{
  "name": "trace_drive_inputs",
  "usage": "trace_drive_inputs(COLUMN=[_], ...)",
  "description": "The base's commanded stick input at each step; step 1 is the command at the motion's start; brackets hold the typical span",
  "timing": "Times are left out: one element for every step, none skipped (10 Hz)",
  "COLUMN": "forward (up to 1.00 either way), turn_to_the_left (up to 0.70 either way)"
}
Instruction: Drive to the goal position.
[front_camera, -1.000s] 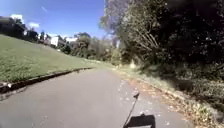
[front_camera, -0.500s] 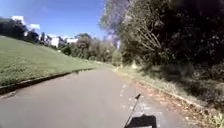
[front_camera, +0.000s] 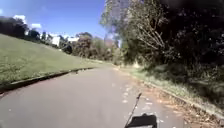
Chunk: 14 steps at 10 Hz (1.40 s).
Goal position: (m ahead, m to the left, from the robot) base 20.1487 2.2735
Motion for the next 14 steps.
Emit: trace_drive_inputs(forward=[1.00,1.00,1.00,1.00,1.00,1.00,1.00,1.00,1.00,1.00,1.00,1.00,1.00,1.00], turn_to_the_left=[0.00,0.00,0.01,0.03,0.38,0.39,0.40,0.36,0.31,0.00,0.00,0.00,0.00,0.00])
